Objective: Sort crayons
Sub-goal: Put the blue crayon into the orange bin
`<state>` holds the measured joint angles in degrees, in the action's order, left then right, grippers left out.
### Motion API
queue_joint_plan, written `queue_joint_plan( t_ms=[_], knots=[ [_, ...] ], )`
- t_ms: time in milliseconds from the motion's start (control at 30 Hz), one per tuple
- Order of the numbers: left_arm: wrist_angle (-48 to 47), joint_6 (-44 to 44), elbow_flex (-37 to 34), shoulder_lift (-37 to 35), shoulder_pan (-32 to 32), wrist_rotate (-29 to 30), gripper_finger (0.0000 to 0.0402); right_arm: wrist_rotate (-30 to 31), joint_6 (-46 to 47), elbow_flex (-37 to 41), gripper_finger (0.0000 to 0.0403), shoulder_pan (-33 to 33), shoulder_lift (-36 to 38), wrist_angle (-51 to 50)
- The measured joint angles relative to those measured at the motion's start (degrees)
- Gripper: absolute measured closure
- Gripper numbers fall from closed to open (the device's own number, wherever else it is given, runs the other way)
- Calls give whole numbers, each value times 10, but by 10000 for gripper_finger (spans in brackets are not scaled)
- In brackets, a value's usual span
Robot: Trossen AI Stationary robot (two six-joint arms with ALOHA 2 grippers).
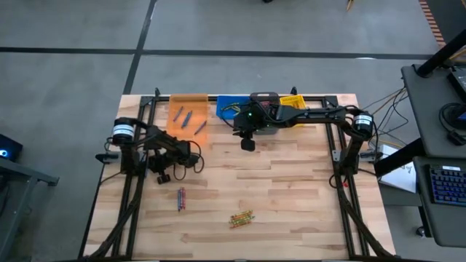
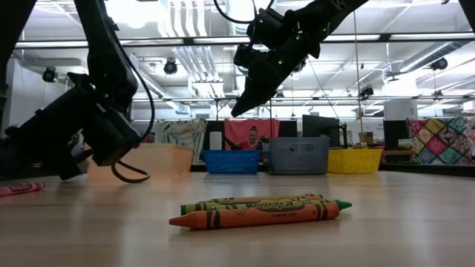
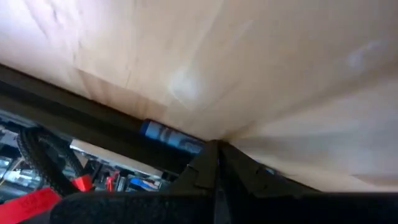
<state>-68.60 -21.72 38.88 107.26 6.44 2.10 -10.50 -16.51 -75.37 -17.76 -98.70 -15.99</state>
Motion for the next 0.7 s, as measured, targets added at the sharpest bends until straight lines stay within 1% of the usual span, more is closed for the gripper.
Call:
queue_joint_plan(
  t_ms=[133, 233, 300, 467, 600, 700],
  knots=[
    [6, 11, 35, -30, -3, -22, 401, 0, 0, 0, 335, 0, 0, 0],
    [14, 11, 66, -65, -4, -23, 402, 0, 0, 0, 335, 0, 0, 0],
    [0, 6, 75, -89, -4, -22, 402, 0, 0, 0, 335, 0, 0, 0],
    [-35, -22, 63, -111, 4, -9, 402, 0, 0, 0, 335, 0, 0, 0],
    [-48, -45, 34, -100, 6, -7, 402, 0, 0, 0, 335, 0, 0, 4],
    [-39, -52, 9, -87, 6, -20, 402, 0, 0, 0, 335, 0, 0, 4]
  ],
)
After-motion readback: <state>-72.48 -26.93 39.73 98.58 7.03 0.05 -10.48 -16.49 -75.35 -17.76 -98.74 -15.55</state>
